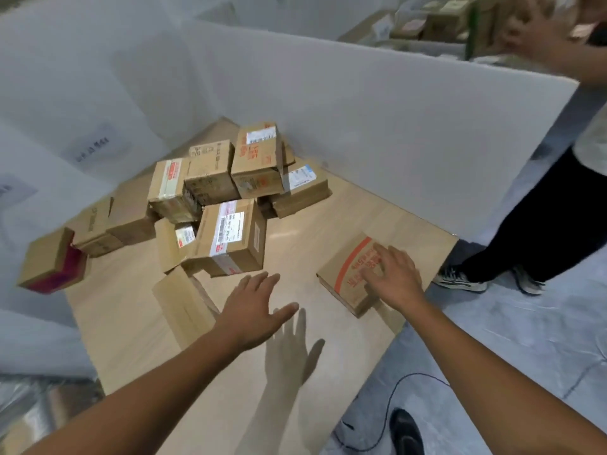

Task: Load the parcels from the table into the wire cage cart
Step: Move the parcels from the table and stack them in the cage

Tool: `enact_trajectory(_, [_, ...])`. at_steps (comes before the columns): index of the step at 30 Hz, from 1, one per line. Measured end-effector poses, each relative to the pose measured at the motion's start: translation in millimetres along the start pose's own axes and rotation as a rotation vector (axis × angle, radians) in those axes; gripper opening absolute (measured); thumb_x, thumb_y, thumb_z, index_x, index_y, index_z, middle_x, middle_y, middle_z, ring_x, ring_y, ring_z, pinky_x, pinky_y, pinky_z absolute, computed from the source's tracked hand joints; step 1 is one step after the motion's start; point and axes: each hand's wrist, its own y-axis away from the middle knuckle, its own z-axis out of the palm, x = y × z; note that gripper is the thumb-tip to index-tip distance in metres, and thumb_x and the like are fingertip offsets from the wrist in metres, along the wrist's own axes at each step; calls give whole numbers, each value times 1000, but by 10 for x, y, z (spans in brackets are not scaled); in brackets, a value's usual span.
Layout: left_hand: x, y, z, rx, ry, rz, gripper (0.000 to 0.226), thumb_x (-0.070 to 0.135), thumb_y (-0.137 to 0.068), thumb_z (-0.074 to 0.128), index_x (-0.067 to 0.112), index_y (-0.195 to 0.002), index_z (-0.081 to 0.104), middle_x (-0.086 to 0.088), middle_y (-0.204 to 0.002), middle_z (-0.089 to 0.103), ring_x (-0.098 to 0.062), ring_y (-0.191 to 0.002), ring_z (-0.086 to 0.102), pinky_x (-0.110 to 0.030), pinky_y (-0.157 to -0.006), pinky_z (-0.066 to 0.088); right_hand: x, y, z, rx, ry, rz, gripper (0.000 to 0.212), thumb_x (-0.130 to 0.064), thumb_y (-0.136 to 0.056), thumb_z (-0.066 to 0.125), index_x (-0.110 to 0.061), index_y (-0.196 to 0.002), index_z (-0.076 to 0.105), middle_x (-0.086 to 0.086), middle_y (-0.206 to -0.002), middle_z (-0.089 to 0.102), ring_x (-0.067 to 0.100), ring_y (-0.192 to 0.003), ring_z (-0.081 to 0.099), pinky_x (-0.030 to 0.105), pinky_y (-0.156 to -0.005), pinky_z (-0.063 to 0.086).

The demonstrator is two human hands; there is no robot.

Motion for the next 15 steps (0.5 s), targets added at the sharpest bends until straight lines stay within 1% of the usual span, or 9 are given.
enact_trajectory(3, [341, -260, 250, -22, 137, -146, 85, 74, -94, 46, 24, -161, 29, -2, -167, 29, -25, -153, 25, -45, -123, 27, 215, -352, -50, -74, 27, -33, 79, -66, -98, 50, -38, -164, 17, 2, -173, 18, 24, -159, 10, 56, -128, 9])
enact_trajectory(5, [574, -410, 432, -73, 203, -230, 88, 74, -94, 45, 20, -162, 27, -4, -168, 29, -26, -153, 26, -43, -121, 28, 326, -525, -80, -119, 45, -32, 78, -65, -99, 49, -38, -164, 17, 2, -172, 20, 24, -158, 13, 56, -127, 10])
enact_trajectory(7, [791, -559, 567, -129, 273, -303, 89, 72, -96, 45, 13, -161, 28, -8, -167, 30, -26, -149, 32, -41, -118, 31, 403, -656, -89, -167, 55, -41, 77, -66, -99, 48, -38, -164, 19, 1, -169, 29, 25, -155, 21, 57, -126, 14])
enact_trajectory(8, [893, -625, 614, -148, 315, -337, 87, 69, -97, 46, 8, -158, 31, -11, -164, 34, -26, -142, 38, -39, -112, 35, 430, -696, -85, -188, 49, -50, 77, -66, -98, 48, -37, -164, 19, 0, -166, 35, 26, -153, 26, 57, -125, 17])
enact_trajectory(10, [1096, -729, 679, -175, 436, -401, 77, 60, -100, 51, 3, -151, 40, -16, -155, 45, -27, -130, 48, -37, -101, 40, 484, -742, -49, -213, 36, -67, 79, -66, -97, 49, -36, -164, 19, -1, -161, 41, 27, -150, 32, 57, -124, 19])
enact_trajectory(11, [1159, -776, 727, -189, 533, -431, 67, 54, -101, 55, 6, -147, 44, -14, -151, 49, -28, -127, 52, -36, -97, 42, 495, -745, -28, -215, 30, -76, 81, -67, -97, 50, -36, -164, 18, -1, -160, 42, 28, -148, 33, 57, -124, 20])
enact_trajectory(13, [1277, -843, 806, -210, 785, -476, 40, 41, -101, 60, 20, -133, 51, -5, -143, 58, -23, -114, 59, -32, -92, 48, 497, -737, -9, -228, 20, -80, 83, -68, -96, 51, -33, -164, 18, 0, -160, 42, 29, -146, 35, 54, -122, 25])
enact_trajectory(15, [1347, -896, 867, -162, 983, -520, 25, 35, -102, 60, 24, -124, 54, -2, -134, 64, -19, -106, 62, -31, -92, 52, 486, -717, -1, -244, -2, -62, 82, -64, -96, 55, -30, -164, 22, 1, -158, 43, 31, -143, 36, 50, -119, 31])
